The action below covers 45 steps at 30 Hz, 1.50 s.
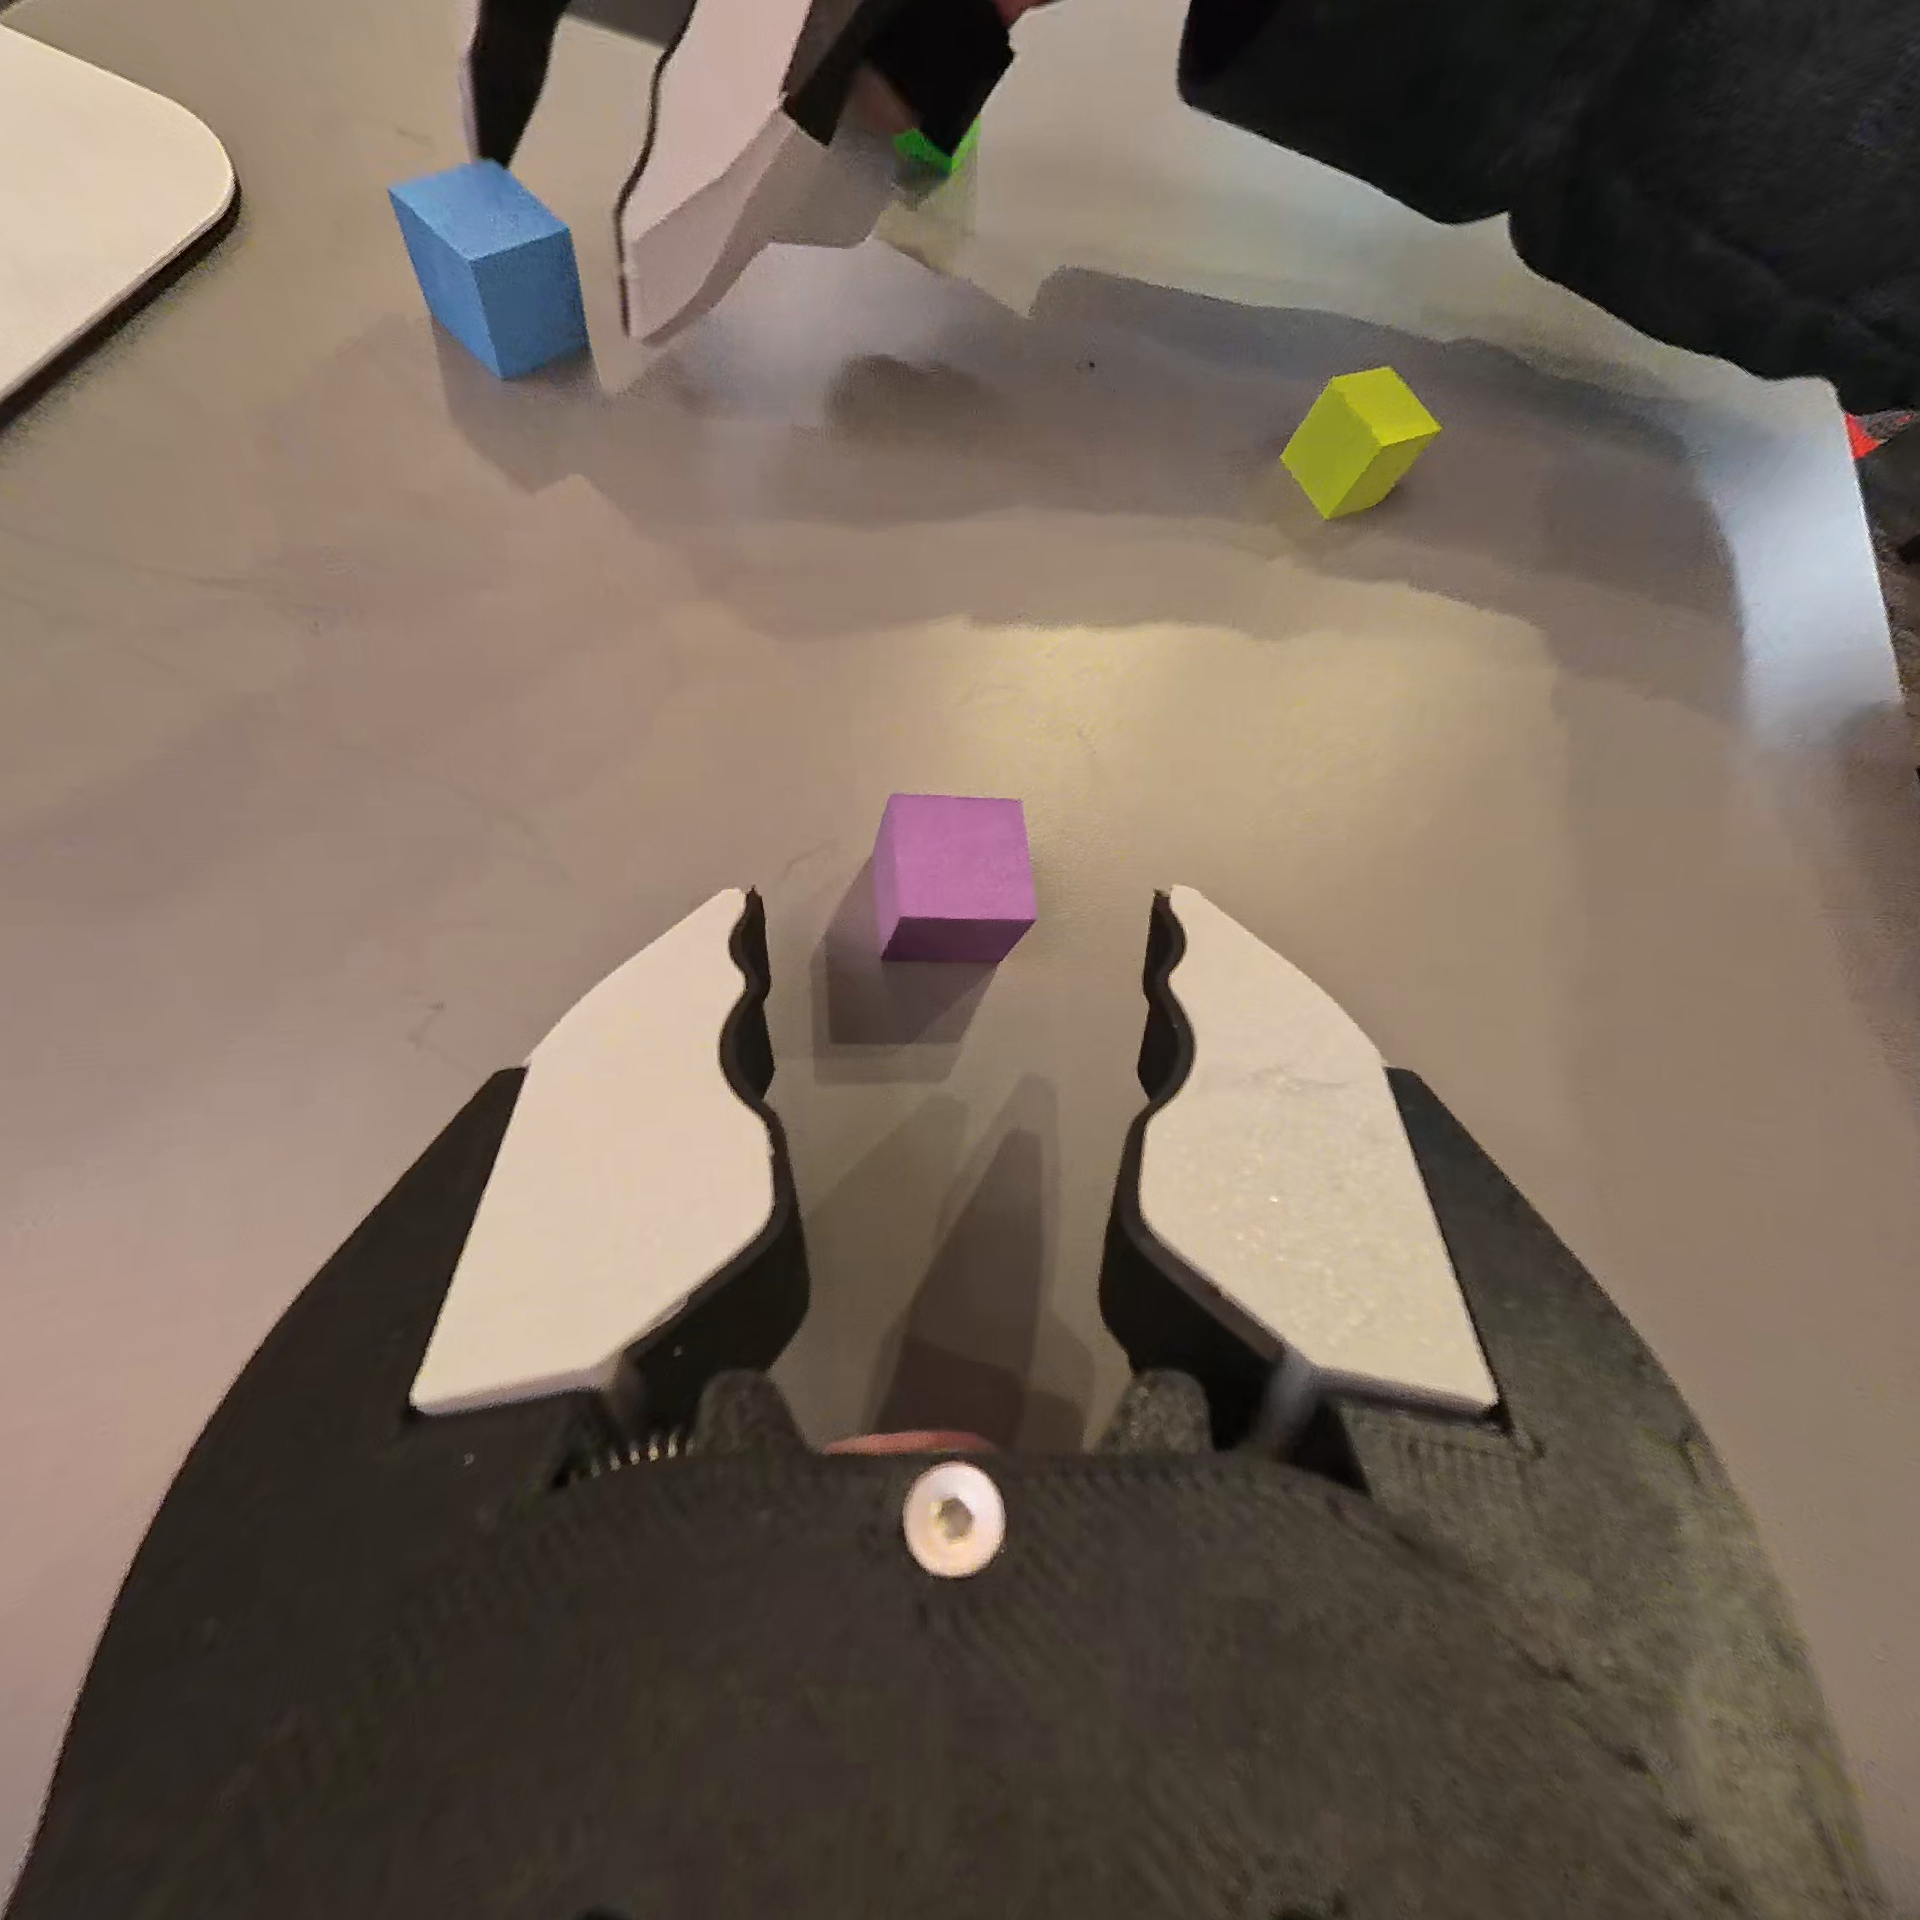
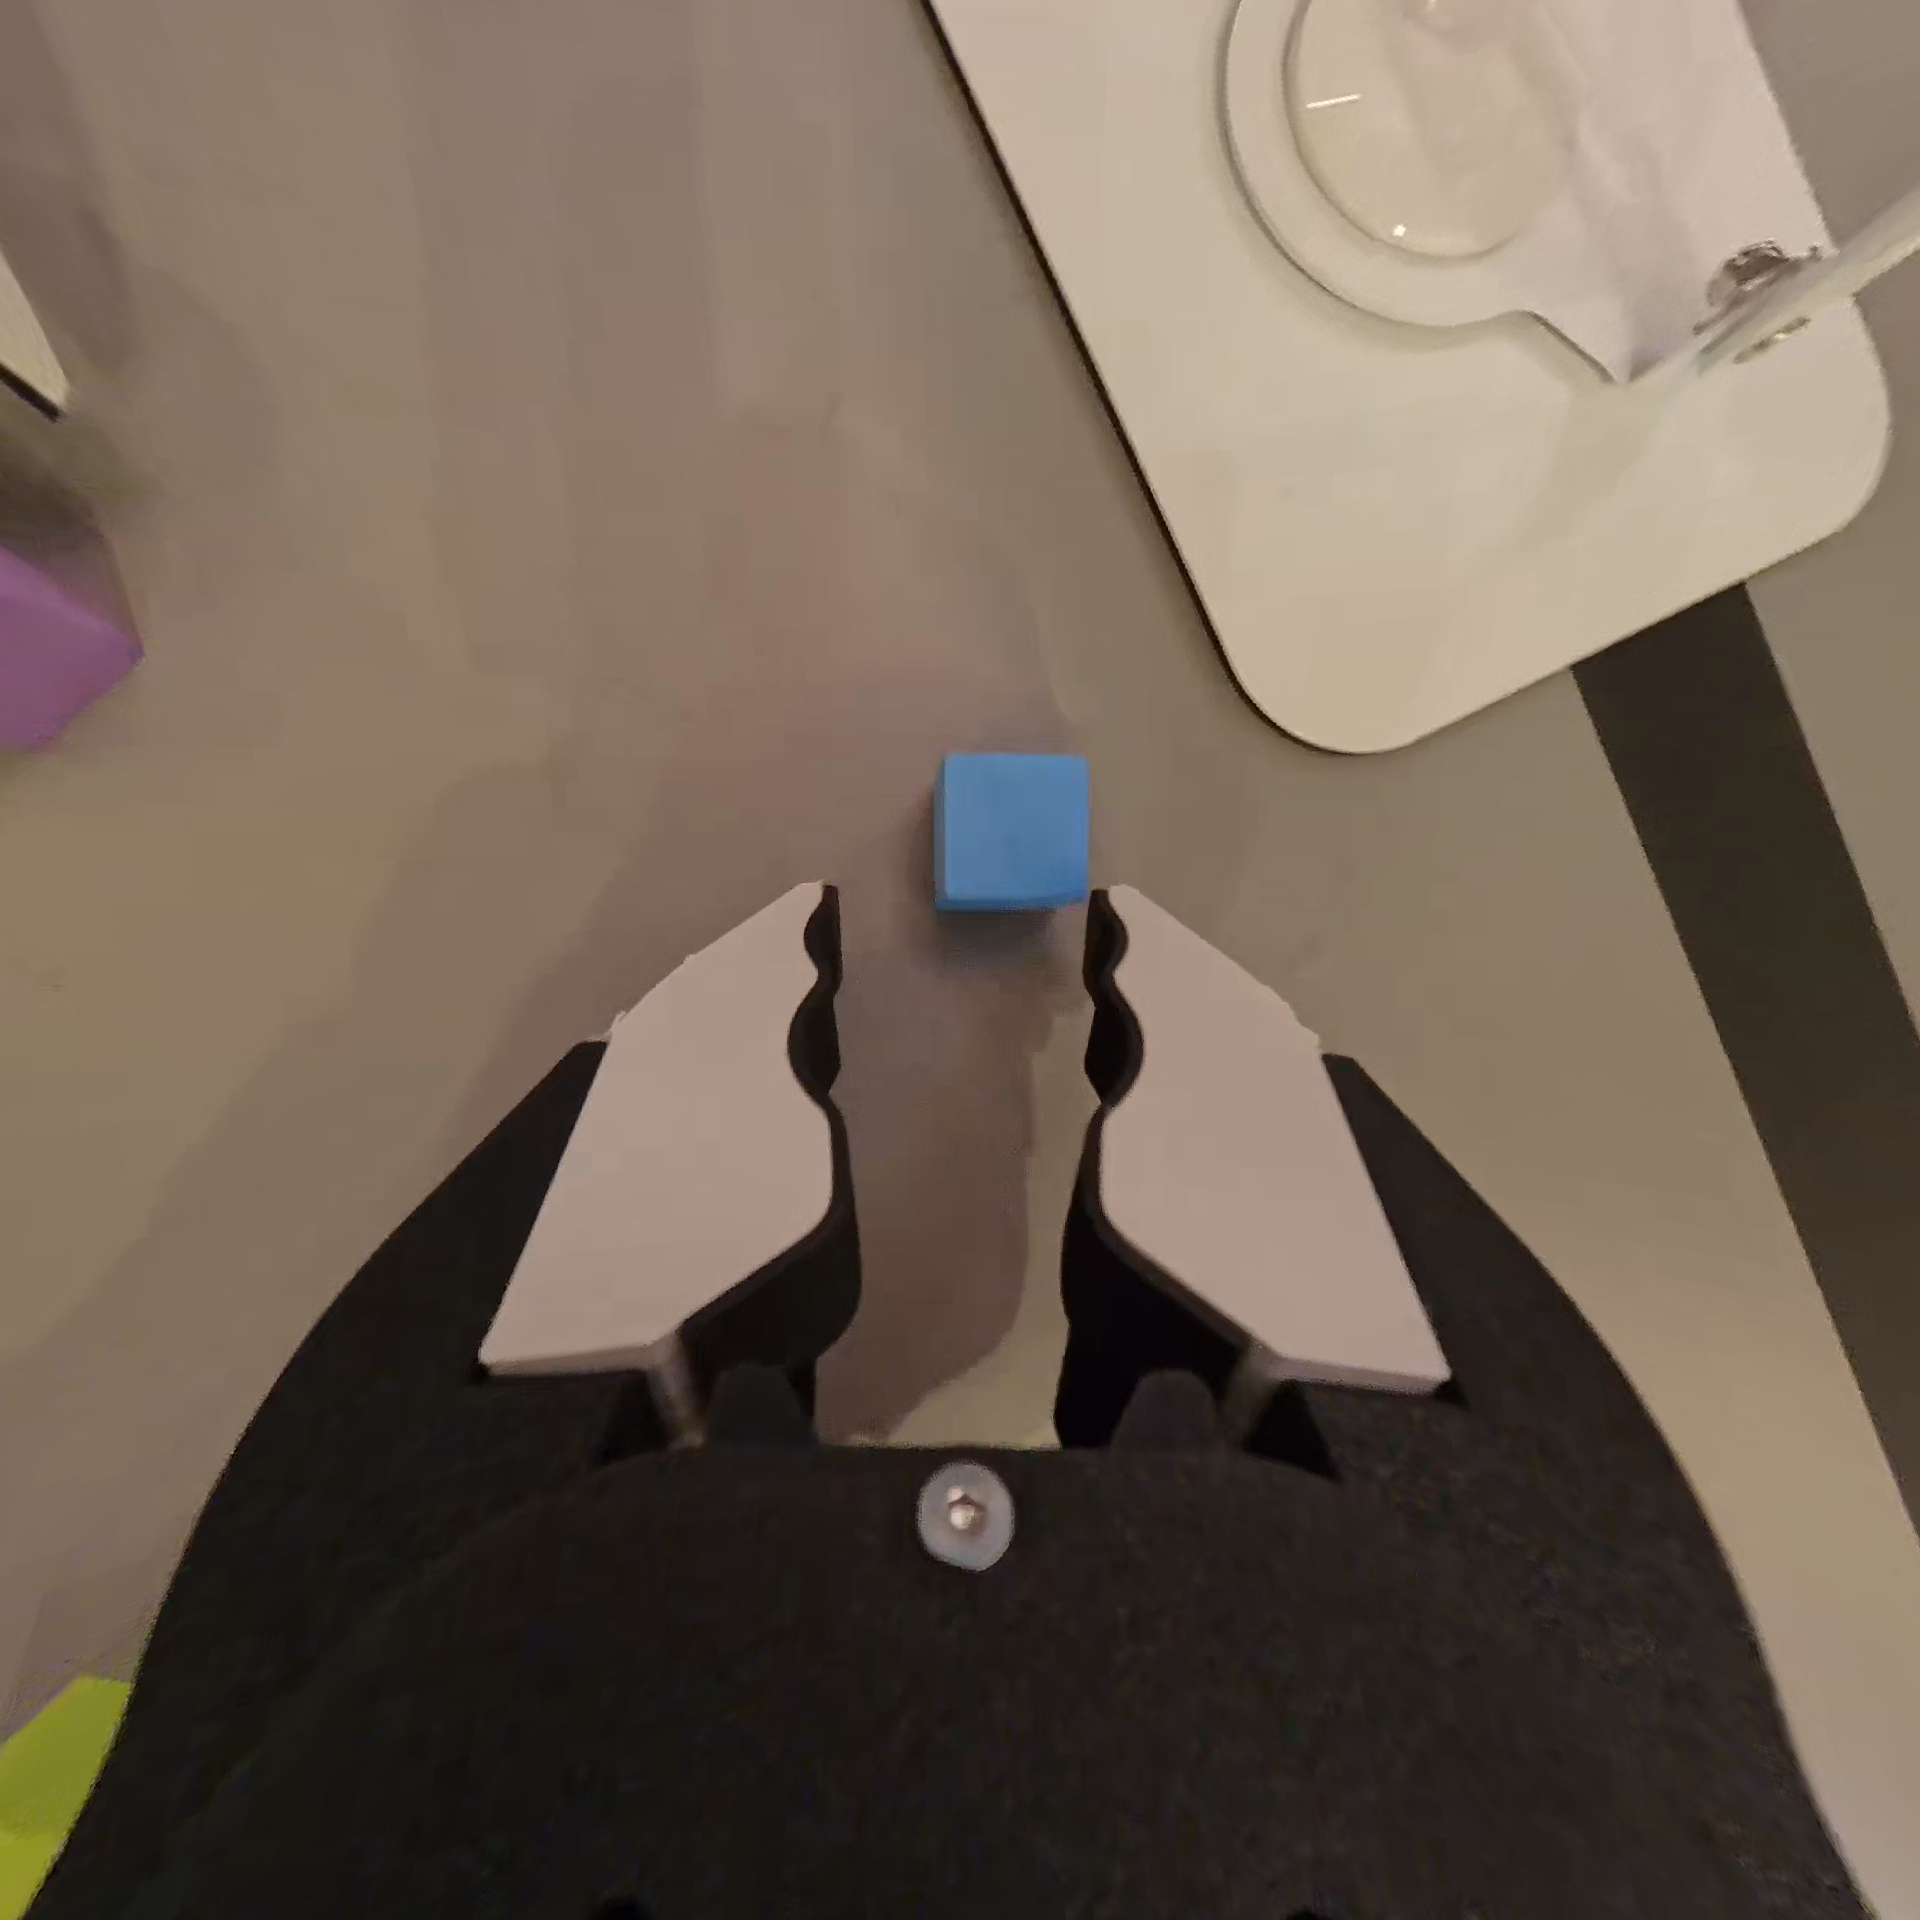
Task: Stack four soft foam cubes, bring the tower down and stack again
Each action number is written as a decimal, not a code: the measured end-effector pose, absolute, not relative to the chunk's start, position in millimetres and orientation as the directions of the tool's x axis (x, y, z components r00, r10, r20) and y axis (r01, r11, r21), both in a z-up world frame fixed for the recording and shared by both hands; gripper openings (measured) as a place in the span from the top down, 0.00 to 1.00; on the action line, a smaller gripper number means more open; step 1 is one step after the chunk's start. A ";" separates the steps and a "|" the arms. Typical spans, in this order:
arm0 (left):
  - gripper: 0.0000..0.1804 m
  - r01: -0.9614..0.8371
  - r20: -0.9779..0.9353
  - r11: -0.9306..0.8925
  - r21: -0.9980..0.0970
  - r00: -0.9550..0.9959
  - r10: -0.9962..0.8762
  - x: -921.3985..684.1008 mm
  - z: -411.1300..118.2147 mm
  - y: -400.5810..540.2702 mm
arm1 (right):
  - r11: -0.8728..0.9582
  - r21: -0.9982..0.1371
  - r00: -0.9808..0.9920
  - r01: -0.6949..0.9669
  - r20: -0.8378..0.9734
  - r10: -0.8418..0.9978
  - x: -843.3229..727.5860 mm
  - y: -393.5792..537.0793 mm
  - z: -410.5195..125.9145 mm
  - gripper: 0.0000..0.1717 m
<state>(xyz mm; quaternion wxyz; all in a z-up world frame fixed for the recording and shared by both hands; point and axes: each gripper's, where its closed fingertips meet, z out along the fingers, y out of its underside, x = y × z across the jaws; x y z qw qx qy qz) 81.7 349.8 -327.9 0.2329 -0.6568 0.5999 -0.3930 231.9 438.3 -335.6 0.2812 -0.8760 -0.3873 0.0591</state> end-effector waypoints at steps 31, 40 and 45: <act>0.63 -0.634 0.217 -0.134 -0.761 -0.055 -0.975 81.2 -332.3 344.0 | 0.064 -0.487 -0.018 0.871 0.099 0.995 94.0 350.3 -307.0 0.85; 0.63 -0.633 0.221 -0.137 -0.762 -0.055 -0.974 81.1 -332.0 344.1 | 0.073 -0.456 -0.043 0.887 0.077 0.996 93.4 350.9 -320.7 0.85; 0.63 -0.633 0.222 -0.138 -0.762 -0.056 -0.973 81.0 -332.0 344.1 | 0.067 -0.467 -0.044 0.882 0.060 0.997 93.1 350.4 -321.1 0.84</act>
